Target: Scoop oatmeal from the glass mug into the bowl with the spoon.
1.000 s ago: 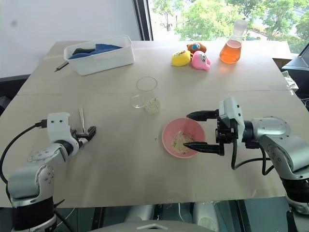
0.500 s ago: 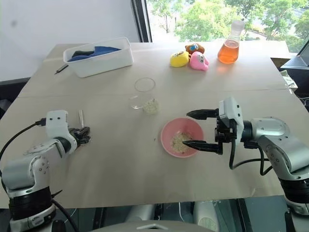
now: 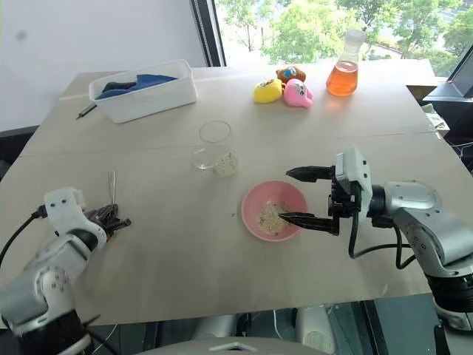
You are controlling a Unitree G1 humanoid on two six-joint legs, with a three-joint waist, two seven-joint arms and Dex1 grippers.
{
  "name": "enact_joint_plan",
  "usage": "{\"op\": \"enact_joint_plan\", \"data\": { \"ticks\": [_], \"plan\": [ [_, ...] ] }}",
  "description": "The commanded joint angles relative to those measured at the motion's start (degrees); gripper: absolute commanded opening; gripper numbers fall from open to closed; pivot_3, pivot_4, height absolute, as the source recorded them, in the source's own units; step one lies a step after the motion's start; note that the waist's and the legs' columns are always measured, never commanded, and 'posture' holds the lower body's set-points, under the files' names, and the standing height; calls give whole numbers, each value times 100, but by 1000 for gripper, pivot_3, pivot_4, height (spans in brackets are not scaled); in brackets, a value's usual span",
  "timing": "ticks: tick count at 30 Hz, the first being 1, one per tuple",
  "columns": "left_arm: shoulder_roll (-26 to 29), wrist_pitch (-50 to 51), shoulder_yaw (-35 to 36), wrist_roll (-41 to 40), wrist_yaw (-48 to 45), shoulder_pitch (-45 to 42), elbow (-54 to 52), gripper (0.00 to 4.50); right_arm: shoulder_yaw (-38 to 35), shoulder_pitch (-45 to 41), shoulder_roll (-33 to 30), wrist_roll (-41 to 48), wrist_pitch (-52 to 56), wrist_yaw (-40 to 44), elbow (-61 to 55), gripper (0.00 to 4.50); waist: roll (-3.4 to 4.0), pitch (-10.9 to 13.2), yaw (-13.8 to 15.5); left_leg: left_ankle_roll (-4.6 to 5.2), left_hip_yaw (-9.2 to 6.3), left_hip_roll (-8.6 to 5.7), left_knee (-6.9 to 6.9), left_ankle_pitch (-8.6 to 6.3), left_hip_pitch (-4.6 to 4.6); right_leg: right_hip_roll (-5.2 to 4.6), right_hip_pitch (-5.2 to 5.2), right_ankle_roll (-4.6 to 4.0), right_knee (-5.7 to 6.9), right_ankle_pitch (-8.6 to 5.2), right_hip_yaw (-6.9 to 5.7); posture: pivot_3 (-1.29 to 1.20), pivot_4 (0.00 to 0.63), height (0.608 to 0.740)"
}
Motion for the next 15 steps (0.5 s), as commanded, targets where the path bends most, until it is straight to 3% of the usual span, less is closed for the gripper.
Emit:
{"op": "enact_joint_plan", "data": {
  "ticks": [1, 8, 11, 15],
  "plan": [
    [-237, -663, -59, -278, -458, 721, -556, 19, -199, -36, 93, 158, 71, -254, -188, 4500, -3, 2, 9, 0, -3, 0, 0, 0, -3, -2, 0, 0, -3, 0, -2, 0, 150, 740],
    [-470, -2395, -1241, 90, -1272, 2526, -1982, 19, -189, -7, 61, 559, 719, -445, -159, 4500, -46, 26, 43, 3, -13, 0, -3, -3, -36, -16, -16, -7, -23, -2, -9, 0, 150, 740],
    [83, -3142, -2333, 825, -1736, 2802, -2343, 19, 134, -116, 385, 500, 1116, -1068, -268, 4500, -45, 25, 104, 6, -20, 0, -2, -4, -90, -16, -71, -33, -16, -4, -19, 0, 150, 740],
    [632, -3516, -3099, 1141, -2026, 2426, -2308, 19, 111, -352, 1079, 1434, 2078, -2091, -380, 4500, -28, 32, 127, 0, -19, 1, -2, 1, -104, -5, -91, -32, -7, 3, -19, 0, 150, 740]
  ]
}}
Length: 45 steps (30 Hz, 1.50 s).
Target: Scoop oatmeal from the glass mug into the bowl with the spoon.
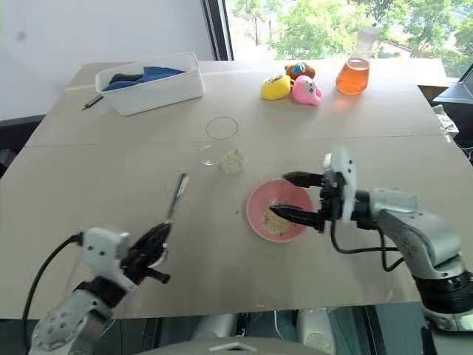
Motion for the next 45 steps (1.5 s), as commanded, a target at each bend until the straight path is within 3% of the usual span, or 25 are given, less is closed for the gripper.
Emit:
{"op": "enact_joint_plan", "data": {
  "ticks": [1, 7, 12, 25, 29, 35, 43, 45],
  "plan": [
    [359, -409, -412, 261, -260, -270, -135, 19, -140, -273, 427, 947, 752, -891, -363, 4500, 3, 2, 0, 0, 0, 0, 1, 0, -1, 3, -1, 11, 2, 6, 0, 0, 150, 740],
    [685, -617, -837, 206, -505, -712, 194, 19, -251, -282, 1239, 2493, 1600, -2809, -469, 4500, 7, 5, -7, 1, 0, -3, 2, 1, -9, 34, -5, 12, -1, 6, -12, 0, 150, 740],
    [651, -635, -1054, 39, -567, -971, 421, 19, -56, -335, 1766, 2880, 1563, -3768, -510, 4500, 9, 5, -16, 2, 1, -4, 18, 1, -9, 51, -4, 14, 9, 7, -19, 0, 150, 740],
    [764, -1050, -1060, -138, -841, -1076, 837, 19, 192, -522, 2154, 2476, 1438, -4229, -93, 4500, 9, 6, -149, 4, 3, -1, 26, 2, 3, 70, -3, 15, 30, 7, -12, 0, 150, 740],
    [750, -1010, -1095, -151, -799, -1085, 788, 0, 178, -552, 2165, 2479, 1486, -4220, -75, 3205, 10, 6, -142, 4, 2, 0, 26, 2, 3, 72, -3, 15, 32, 7, -12, 0, 150, 740],
    [730, -955, -1151, -195, -724, -1088, 727, 0, 172, -568, 2142, 2494, 1530, -4252, -70, 153, 10, 6, -146, 4, 2, 0, 27, 2, 4, 72, -3, 16, 33, 7, -11, 0, 150, 740],
    [653, -923, -983, -190, -495, -1083, 814, 0, 48, -683, 2024, 2596, 1561, -4304, -16, 65, 11, 6, -146, 4, 2, 1, 28, 2, 4, 74, -4, 15, 35, 7, -11, 0, 150, 740],
    [620, -943, -945, -220, -459, -1065, 842, 709, 5, -717, 2061, 2637, 1519, -4389, 24, 0, 11, 6, -146, 4, 3, 0, 28, 2, 4, 74, -4, 16, 35, 7, -11, 0, 150, 740]
  ]
}}
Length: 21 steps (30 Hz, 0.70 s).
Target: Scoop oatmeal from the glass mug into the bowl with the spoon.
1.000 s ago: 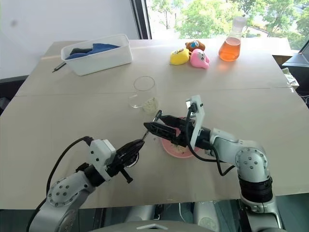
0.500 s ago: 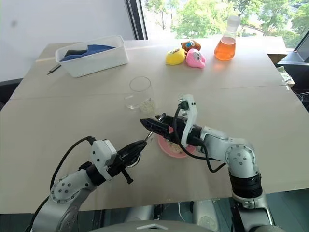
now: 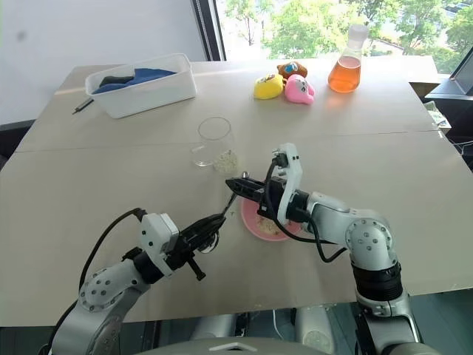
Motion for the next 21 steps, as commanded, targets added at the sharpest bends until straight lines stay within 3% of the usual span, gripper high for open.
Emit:
{"op": "enact_joint_plan", "data": {
  "ticks": [1, 6, 8, 14, 21],
  "plan": [
    [-40, -104, 182, -64, 149, 57, -74, 1071, -207, -118, 28, 158, -88, -135, -39, 0, 0, 0, 1, 0, 0, 0, 0, 0, 0, 0, 0, 0, 0, 0, 0, 0, 150, 740],
    [-137, -772, 764, 328, 554, 38, 333, 3644, -648, -250, 526, 608, -479, -847, 187, 0, 1, 1, -4, -1, 2, 1, 0, 1, 1, 1, -1, 0, 4, 0, 1, 0, 150, 740],
    [-175, -1070, 987, 503, 730, -10, 448, 4436, -815, -312, 563, 793, -550, -1051, 262, 0, 1, 1, -1, -1, 0, 2, 0, 1, 2, 4, -2, 0, 5, 0, 1, 0, 150, 740],
    [-230, -1373, 1155, 1035, 1206, -445, 1020, 4478, -1412, -799, 298, 1333, -816, -1481, 623, 0, 1, 1, 11, -3, 3, -4, 4, 2, 0, -2, -1, 0, 5, 0, 1, 0, 150, 740],
    [-163, -1499, 880, 1449, 1341, -1322, 1842, 4478, -1846, -1432, -161, 1519, -1086, -1663, 1083, 0, 2, 1, -6, -3, 7, -7, 6, 3, 4, 10, -2, 0, 15, 0, 2, 0, 150, 740]
  ]
}}
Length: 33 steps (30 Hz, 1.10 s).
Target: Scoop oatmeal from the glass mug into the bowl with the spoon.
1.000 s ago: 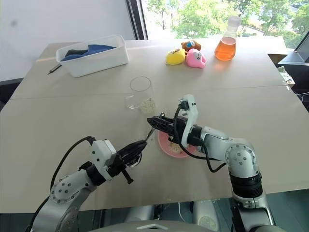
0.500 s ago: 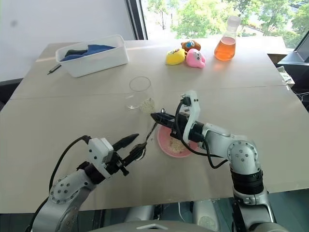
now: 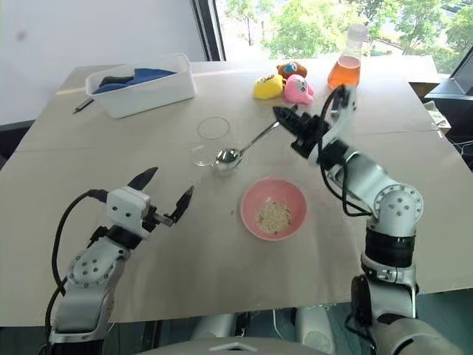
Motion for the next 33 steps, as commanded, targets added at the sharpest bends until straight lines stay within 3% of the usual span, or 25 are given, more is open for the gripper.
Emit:
{"op": "enact_joint_plan", "data": {
  "ticks": [1, 8, 18, 33],
  "plan": [
    [38, -241, -118, 245, 89, -453, 403, 4478, -198, -270, -160, 135, -190, -33, 62, 0, 0, 0, -3, 0, 1, 0, -1, 0, -1, 1, -2, 0, 1, 0, 1, 0, 150, 740],
    [-129, -519, -388, 396, 189, -1386, 1300, 4478, -244, -438, -456, -242, -338, 110, 284, 0, -1, 0, -6, -1, 34, 3, 2, 1, -7, -1, -30, 0, 47, 0, 31, 0, 150, 740],
    [-387, -850, -332, 811, 1041, -2025, 2040, 4478, -222, -380, -485, -524, -506, 225, 239, 0, -2, -1, -8, -2, 71, 13, 7, 2, -19, -1, -68, 1, 65, 1, 61, 0, 150, 740],
    [-694, -869, -569, 979, 1390, -2295, 2495, 4478, -233, -239, -441, -842, -559, 338, 219, 0, -3, -2, -5, -2, 76, 11, 11, 2, -18, -5, -70, 2, 65, 1, 67, 0, 150, 740]
  ]
}}
